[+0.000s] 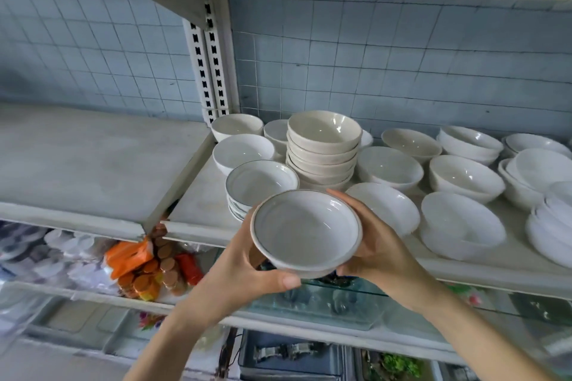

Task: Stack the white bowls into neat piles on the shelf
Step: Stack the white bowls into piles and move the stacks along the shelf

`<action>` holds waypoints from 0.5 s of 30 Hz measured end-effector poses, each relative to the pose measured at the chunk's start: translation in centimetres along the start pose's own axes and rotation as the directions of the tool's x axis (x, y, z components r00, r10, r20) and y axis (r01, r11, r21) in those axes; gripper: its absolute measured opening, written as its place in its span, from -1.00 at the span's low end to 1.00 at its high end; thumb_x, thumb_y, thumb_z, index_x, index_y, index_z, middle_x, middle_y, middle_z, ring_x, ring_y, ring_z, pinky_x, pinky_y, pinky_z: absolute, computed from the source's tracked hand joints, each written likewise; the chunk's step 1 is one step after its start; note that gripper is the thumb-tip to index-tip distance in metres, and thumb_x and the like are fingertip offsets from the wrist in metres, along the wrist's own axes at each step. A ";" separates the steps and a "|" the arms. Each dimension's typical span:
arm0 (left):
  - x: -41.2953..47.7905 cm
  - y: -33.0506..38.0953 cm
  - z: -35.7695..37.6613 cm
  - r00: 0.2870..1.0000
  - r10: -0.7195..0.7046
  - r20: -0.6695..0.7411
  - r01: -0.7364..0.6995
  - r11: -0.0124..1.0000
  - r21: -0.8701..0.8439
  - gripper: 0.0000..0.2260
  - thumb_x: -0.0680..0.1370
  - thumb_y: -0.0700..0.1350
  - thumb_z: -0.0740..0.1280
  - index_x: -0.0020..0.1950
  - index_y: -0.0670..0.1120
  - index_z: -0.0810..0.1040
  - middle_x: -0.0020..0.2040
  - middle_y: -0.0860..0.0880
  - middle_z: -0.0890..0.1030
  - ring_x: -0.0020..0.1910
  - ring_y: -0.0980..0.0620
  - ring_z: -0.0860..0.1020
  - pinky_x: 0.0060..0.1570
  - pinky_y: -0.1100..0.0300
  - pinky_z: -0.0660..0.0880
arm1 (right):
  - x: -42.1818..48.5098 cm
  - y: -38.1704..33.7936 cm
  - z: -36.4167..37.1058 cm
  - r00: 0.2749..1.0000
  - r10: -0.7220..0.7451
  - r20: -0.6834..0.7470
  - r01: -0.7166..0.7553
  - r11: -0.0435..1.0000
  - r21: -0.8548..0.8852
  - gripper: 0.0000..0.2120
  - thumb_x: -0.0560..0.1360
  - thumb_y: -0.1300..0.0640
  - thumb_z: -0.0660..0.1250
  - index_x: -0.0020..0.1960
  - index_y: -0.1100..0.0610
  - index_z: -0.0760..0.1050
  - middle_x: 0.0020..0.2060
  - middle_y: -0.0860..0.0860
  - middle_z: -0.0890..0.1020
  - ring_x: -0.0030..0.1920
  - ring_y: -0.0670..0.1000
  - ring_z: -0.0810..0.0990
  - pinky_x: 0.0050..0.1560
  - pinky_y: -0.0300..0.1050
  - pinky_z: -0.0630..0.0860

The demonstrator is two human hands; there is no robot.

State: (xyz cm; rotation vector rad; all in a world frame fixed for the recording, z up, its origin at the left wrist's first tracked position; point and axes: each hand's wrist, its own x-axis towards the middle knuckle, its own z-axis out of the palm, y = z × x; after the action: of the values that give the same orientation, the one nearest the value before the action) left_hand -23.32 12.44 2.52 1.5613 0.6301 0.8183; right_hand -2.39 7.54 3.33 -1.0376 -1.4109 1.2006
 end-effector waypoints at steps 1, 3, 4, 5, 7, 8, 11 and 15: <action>-0.6 -0.1 -0.7 1.000 -0.007 -0.001 0.007 1.000 -0.005 -0.09 0.11 0.26 0.58 0.37 0.05 0.30 0.26 0.10 0.53 0.28 0.10 0.48 0.17 0.26 0.44 | 0.3 0.3 0.5 1.000 0.007 0.014 -0.007 1.000 -0.001 -0.14 0.18 0.04 0.58 0.38 0.06 0.26 0.26 -0.16 0.51 0.29 -0.11 0.46 0.13 -0.26 0.47; -1.5 -0.3 -1.8 0.999 -0.004 -0.038 0.005 1.000 0.008 -0.08 0.09 0.25 0.59 0.35 0.07 0.31 0.23 0.16 0.53 0.25 0.15 0.49 0.12 0.33 0.45 | 1.0 0.7 1.7 0.999 0.027 0.044 -0.026 0.999 -0.019 -0.09 0.17 0.18 0.61 0.40 0.08 0.24 0.29 -0.13 0.50 0.32 -0.08 0.44 0.16 -0.26 0.45; -1.8 -0.4 -2.2 0.998 0.001 -0.068 0.001 1.000 0.021 -0.09 0.07 0.26 0.59 0.33 0.08 0.31 0.20 0.21 0.54 0.22 0.19 0.50 0.07 0.39 0.45 | 1.5 0.9 2.3 0.998 0.035 0.056 -0.033 0.999 -0.035 -0.07 0.17 0.23 0.61 0.42 0.09 0.22 0.31 -0.11 0.48 0.34 -0.07 0.42 0.18 -0.25 0.44; -2.1 -0.6 -2.6 0.995 0.009 -0.100 -0.006 0.999 0.036 -0.09 0.05 0.26 0.59 0.31 0.09 0.32 0.18 0.24 0.54 0.19 0.23 0.50 0.04 0.42 0.45 | 1.9 1.1 3.0 0.997 0.041 0.064 -0.038 0.998 -0.051 -0.05 0.17 0.22 0.61 0.44 0.10 0.20 0.32 -0.11 0.47 0.35 -0.06 0.41 0.20 -0.24 0.43; -2.6 -0.9 -3.7 0.986 0.038 -0.165 -0.026 0.997 0.071 -0.09 0.02 0.29 0.58 0.29 0.09 0.34 0.16 0.26 0.54 0.17 0.24 0.51 0.02 0.45 0.44 | 2.8 1.4 4.3 0.996 0.049 0.068 -0.045 0.997 -0.065 -0.05 0.18 0.11 0.60 0.44 0.09 0.19 0.32 -0.16 0.46 0.36 -0.10 0.40 0.23 -0.27 0.40; -2.8 -0.9 -4.3 0.981 0.055 -0.186 -0.038 0.995 0.093 -0.09 0.03 0.30 0.57 0.29 0.08 0.34 0.16 0.27 0.54 0.17 0.24 0.50 0.02 0.45 0.44 | 3.2 1.4 4.8 0.997 0.047 0.062 -0.043 0.996 -0.072 -0.08 0.18 0.09 0.57 0.43 0.07 0.20 0.31 -0.19 0.47 0.35 -0.13 0.40 0.23 -0.29 0.40; -2.6 -0.5 -6.3 0.978 0.116 -0.172 -0.088 0.983 0.163 -0.13 0.08 0.31 0.55 0.29 0.09 0.32 0.17 0.31 0.51 0.19 0.28 0.48 0.05 0.49 0.41 | 4.5 1.3 5.9 0.999 0.024 0.036 -0.020 0.995 -0.097 -0.14 0.18 0.22 0.55 0.38 0.01 0.24 0.28 -0.23 0.48 0.32 -0.17 0.42 0.21 -0.28 0.41; -0.3 0.1 -8.9 0.975 0.186 -0.125 -0.150 0.957 0.250 -0.10 0.10 0.30 0.54 0.32 0.07 0.25 0.24 0.20 0.46 0.24 0.27 0.44 0.13 0.44 0.39 | 6.5 1.0 6.2 0.999 -0.038 -0.034 0.033 0.989 -0.143 -0.14 0.14 0.27 0.60 0.33 -0.02 0.29 0.23 -0.27 0.51 0.28 -0.21 0.45 0.21 -0.25 0.45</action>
State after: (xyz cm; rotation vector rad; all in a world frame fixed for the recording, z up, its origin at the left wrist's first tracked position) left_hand -30.58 17.59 2.99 1.8037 0.7309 1.0228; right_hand -9.50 13.04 3.08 -1.1226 -1.4973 1.0618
